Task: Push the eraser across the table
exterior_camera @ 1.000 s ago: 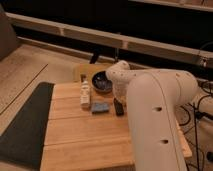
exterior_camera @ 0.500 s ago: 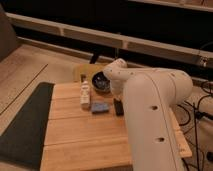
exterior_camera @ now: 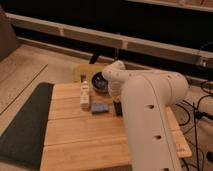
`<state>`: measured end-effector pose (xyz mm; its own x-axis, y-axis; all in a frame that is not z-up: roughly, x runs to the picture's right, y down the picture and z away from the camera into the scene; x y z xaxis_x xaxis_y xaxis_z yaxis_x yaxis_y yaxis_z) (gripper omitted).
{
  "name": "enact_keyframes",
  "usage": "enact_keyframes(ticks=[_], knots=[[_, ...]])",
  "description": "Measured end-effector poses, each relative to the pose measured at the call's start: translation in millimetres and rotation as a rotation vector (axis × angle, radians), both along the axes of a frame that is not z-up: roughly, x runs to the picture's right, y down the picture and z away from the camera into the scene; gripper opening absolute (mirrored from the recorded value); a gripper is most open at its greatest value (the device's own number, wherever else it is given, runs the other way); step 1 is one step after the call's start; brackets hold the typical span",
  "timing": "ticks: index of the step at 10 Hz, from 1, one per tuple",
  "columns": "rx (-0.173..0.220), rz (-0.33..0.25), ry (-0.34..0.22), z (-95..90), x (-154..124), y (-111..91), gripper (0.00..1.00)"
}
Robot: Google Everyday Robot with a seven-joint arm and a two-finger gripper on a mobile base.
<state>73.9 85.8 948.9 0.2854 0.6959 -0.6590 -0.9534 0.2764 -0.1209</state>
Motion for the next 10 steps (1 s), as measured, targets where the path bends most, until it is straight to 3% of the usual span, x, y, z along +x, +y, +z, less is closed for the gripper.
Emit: enact_keyframes(ticks=[3,4,7,9,10], knots=[[-0.001,0.047,-0.059,-8.4,-36.7,7.9,0.00],[-0.002,0.062,-0.078,-20.1,-53.0,12.4,0.00],[-0.047,0.084,-0.134,-80.2,-97.4,34.3,0.00],[-0.074,0.082,-0.152,-103.2,-104.8,41.3,0.00],[-0.073,0.080,-0.154,-103.3,-106.8,40.9,0.00]])
